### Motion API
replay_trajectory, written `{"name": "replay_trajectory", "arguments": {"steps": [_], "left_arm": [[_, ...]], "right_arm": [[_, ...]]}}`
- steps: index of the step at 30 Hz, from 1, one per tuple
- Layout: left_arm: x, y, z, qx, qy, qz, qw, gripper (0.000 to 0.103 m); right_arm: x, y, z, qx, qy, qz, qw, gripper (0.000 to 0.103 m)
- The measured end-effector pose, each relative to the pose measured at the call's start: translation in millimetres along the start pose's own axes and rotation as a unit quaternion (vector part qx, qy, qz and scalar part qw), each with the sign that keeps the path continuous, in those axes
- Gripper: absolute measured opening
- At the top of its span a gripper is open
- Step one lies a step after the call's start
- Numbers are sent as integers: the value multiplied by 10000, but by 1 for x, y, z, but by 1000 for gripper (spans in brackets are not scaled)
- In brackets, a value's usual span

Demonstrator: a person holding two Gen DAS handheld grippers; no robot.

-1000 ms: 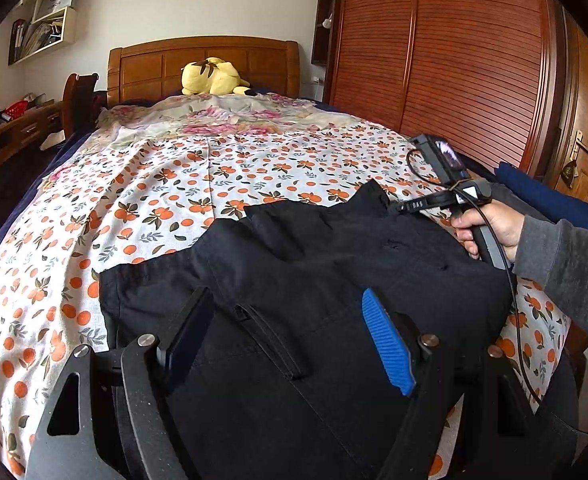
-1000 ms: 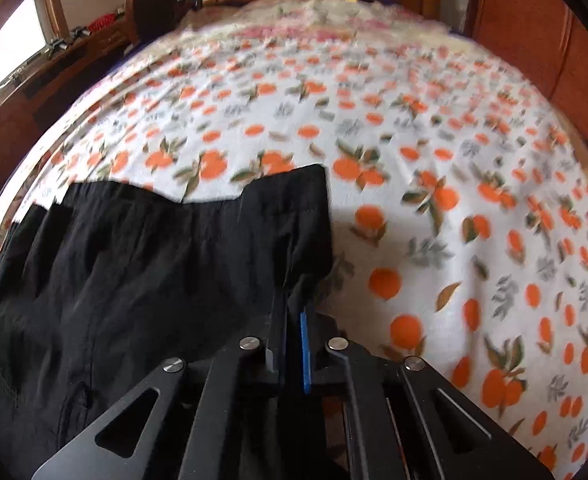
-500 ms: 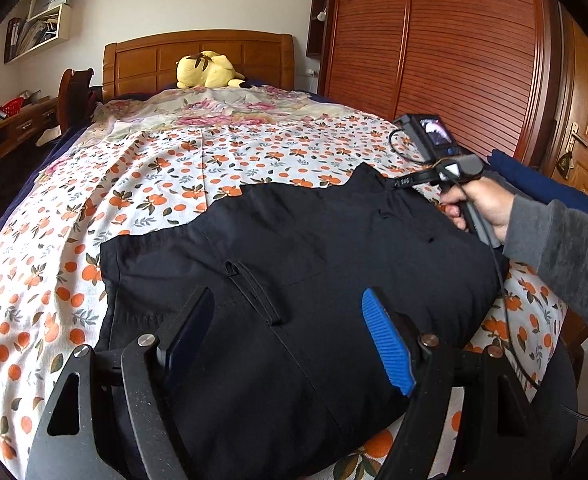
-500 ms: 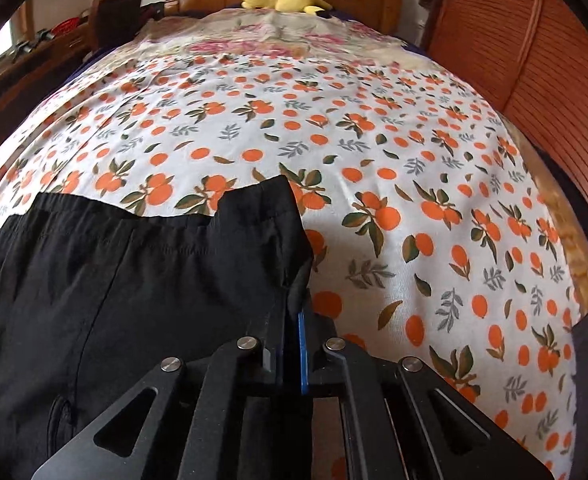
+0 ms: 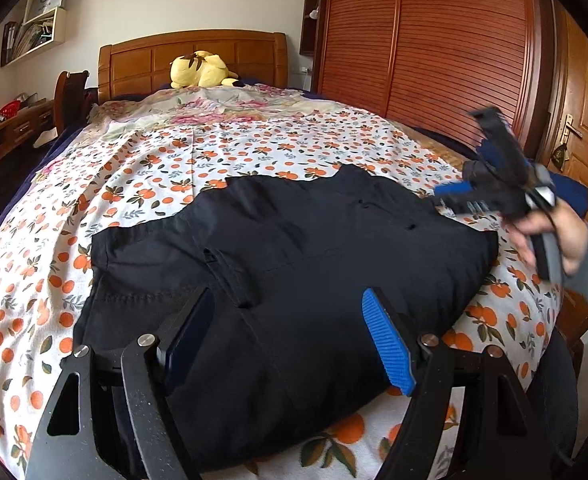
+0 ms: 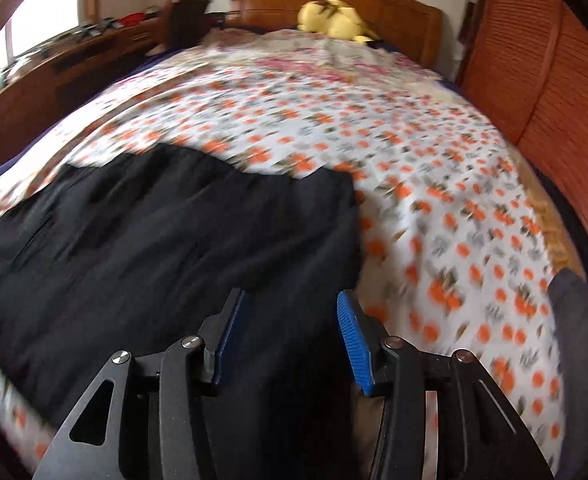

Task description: Fold large clothes

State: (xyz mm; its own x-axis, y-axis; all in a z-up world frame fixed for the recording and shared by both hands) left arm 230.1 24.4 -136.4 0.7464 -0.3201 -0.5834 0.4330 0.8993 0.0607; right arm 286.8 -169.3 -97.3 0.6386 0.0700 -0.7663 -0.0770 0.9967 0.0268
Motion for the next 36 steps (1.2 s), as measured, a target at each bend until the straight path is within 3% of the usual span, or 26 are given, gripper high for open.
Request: {"name": "replay_trajectory", "arguments": {"steps": [5,7,10,18,26,30,36], "left_arm": [[-2,-12,-3,25,24,-28,10000,77],[-3,-17,-5,14,37,-36,10000,77],[-6,-22,-7,-17,44,-23,10000,77],[-21,-20,-15,-234,50,59,9997,77],[-32,-10,-20,-338,127,242,9991,77],[-35,-6,-24,-295,166,414,9986,77],[-40,3,-40,-447,293,604,9967,77]], "right_arm": [[-27,3,-39,-185,17,83,9998,48],[-22,-7,-51,-144,176,14,9997,48],[-7,-19,-68,86,430,251,9987,49],[-37,-11,-71,229,-39,-4,9997,50],[-71,23,-71,155,-430,543,9975,50],[-63,57,-67,-91,-519,891,9946,50],[-41,105,-79,-540,-316,1254,9901,50]]}}
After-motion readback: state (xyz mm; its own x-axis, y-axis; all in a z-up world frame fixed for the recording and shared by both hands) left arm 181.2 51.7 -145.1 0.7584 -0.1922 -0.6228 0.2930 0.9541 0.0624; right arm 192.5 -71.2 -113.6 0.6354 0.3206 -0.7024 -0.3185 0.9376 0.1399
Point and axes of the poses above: each gripper's, at about its wrist camera, not at the fingertips, and x roughly the way its jaws point, y to its left, z to its top, the point moved 6 cm from there along x, roughly the way its jaws point, and after that the axes turned 11 degrees about x, right-handed, at the moved point
